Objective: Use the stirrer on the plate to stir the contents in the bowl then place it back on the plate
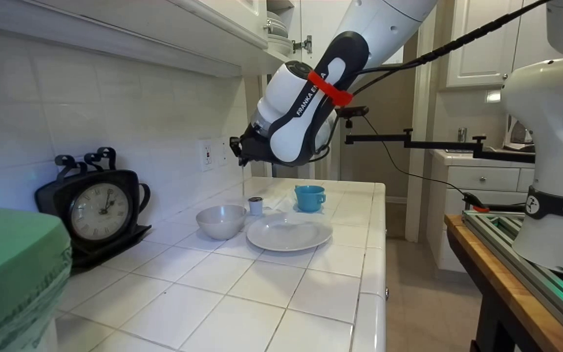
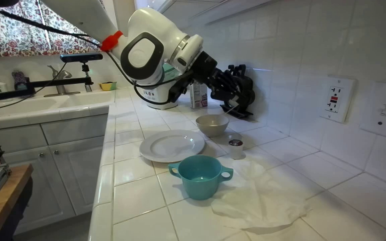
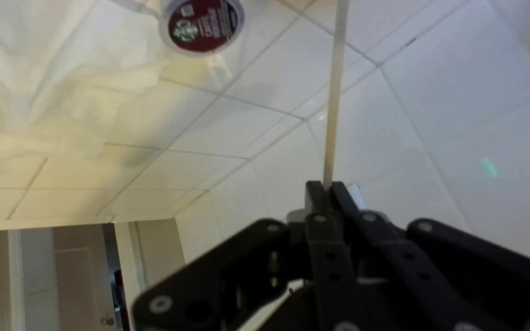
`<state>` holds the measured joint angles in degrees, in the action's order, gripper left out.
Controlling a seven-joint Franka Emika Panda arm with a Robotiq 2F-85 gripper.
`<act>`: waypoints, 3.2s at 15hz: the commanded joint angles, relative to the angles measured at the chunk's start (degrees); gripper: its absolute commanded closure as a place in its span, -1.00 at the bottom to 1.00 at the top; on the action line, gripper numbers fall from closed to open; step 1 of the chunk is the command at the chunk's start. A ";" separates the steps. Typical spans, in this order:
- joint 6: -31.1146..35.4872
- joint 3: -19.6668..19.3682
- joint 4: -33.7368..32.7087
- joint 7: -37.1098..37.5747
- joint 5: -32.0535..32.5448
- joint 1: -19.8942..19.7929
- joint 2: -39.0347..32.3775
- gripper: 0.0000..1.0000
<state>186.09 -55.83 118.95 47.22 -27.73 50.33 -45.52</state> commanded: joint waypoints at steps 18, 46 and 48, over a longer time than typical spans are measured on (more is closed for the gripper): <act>-20.32 15.46 -0.79 -2.60 18.54 -17.93 11.84 0.97; -27.89 31.91 0.55 -2.55 27.86 -32.59 19.45 -1.00; -29.98 33.34 1.16 -3.31 28.95 -33.82 21.51 -1.00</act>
<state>158.78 -25.52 118.08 44.54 -1.47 19.35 -28.01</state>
